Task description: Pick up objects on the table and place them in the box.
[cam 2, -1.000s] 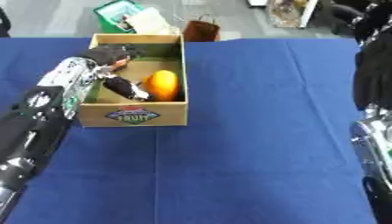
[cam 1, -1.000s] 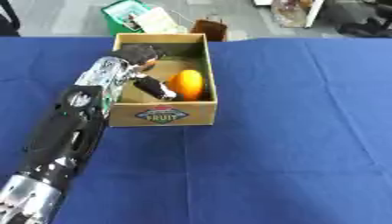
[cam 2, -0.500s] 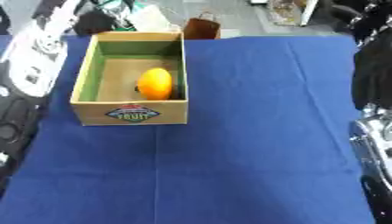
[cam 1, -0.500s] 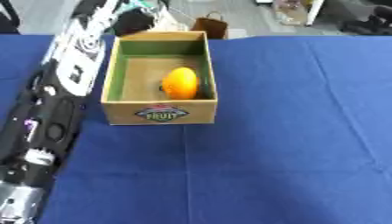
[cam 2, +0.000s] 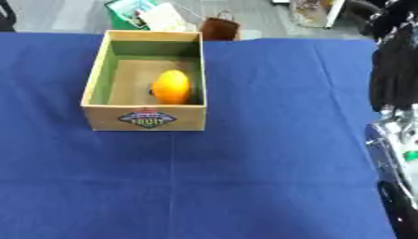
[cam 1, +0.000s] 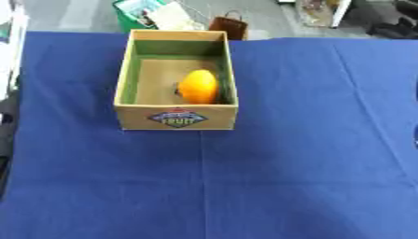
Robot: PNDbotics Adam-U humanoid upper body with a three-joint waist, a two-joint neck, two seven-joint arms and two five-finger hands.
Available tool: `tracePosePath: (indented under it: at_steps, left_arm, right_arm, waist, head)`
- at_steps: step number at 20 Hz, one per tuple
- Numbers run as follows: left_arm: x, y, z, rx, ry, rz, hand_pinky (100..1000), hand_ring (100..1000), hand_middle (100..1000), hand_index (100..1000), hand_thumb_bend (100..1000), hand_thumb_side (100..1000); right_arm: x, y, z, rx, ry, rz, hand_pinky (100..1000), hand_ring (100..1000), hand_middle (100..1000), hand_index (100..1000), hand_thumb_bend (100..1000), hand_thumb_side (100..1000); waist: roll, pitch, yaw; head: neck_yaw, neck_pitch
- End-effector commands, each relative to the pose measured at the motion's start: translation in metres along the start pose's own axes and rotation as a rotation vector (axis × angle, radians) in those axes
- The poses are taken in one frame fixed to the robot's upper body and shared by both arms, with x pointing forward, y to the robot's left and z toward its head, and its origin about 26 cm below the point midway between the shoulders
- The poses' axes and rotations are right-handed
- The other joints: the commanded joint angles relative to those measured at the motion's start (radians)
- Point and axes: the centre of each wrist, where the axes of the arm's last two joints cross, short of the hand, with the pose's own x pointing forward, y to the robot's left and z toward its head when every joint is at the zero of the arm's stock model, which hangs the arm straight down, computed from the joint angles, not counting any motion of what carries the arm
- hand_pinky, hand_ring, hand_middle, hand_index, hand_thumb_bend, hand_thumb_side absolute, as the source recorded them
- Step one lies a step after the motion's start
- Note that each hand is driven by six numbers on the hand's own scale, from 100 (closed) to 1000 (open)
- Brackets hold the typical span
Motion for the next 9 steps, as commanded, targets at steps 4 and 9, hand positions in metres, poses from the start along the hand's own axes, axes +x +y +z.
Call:
tracePosePath:
  at_steps: [4, 9]
  left_arm:
    - [0.019, 0.051, 0.019, 0.206, -0.069, 0.066, 555, 613, 621, 771, 135, 747]
    - [-0.016, 0.075, 0.054, 0.277, -0.047, -0.018, 539, 595, 598, 748, 100, 659]
  right_arm:
    - [0.008, -0.008, -0.008, -0.005, -0.054, 0.030, 780, 768, 737, 843, 100, 1000]
    - [0.008, -0.009, -0.008, -0.020, -0.068, 0.030, 777, 764, 731, 835, 100, 1000]
  waist:
    - [-0.003, -0.009, 0.019]
    - [-0.006, -0.001, 0.037]
  head:
    - [-0.011, 0.000]
    - [-0.013, -0.018]
